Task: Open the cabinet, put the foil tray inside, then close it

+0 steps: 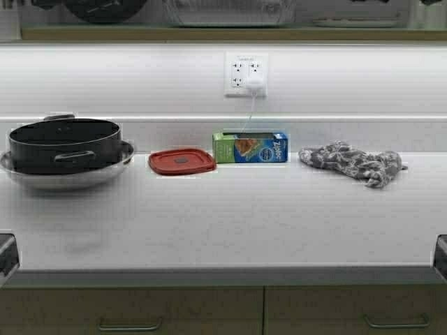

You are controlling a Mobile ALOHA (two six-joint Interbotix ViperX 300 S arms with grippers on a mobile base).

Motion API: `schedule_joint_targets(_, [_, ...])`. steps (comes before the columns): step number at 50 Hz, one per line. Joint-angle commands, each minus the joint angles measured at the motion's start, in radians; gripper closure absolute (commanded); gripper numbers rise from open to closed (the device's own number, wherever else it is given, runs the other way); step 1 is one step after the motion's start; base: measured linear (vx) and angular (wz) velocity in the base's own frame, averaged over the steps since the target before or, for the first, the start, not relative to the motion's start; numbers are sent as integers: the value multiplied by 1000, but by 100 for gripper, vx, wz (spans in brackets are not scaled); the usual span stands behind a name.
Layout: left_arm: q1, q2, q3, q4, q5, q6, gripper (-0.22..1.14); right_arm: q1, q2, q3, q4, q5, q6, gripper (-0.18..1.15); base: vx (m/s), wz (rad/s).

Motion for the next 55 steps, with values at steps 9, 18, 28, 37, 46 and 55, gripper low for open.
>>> schedule_joint_targets(9, [2,-31,9,9,-17,28,87,3,-63,-2,12,9,-57,90,-19,7])
schedule_joint_targets(18, [2,-23,0,21,-28,29,87,3,-81,-2,11,74,-132,90,-21,8])
schedule_joint_targets(28, [2,-11,-11,18,-28,32,87,2,-84,-3,11,106,-204,90,-24,5])
schedule_joint_targets(37, [5,-18,-18,17,-11,31,87,-8,-101,2,5,127,-225,90,-25,-2])
schedule_joint_targets(46, [100,-91,-29,17,98,34,87,-104,-186,20,0,183,-233,90,-25,-5])
schedule_joint_targets(55, [258,-170,-77,8,186,28,87,-367,-261,-43,-11,239,-241,90,-26,-8])
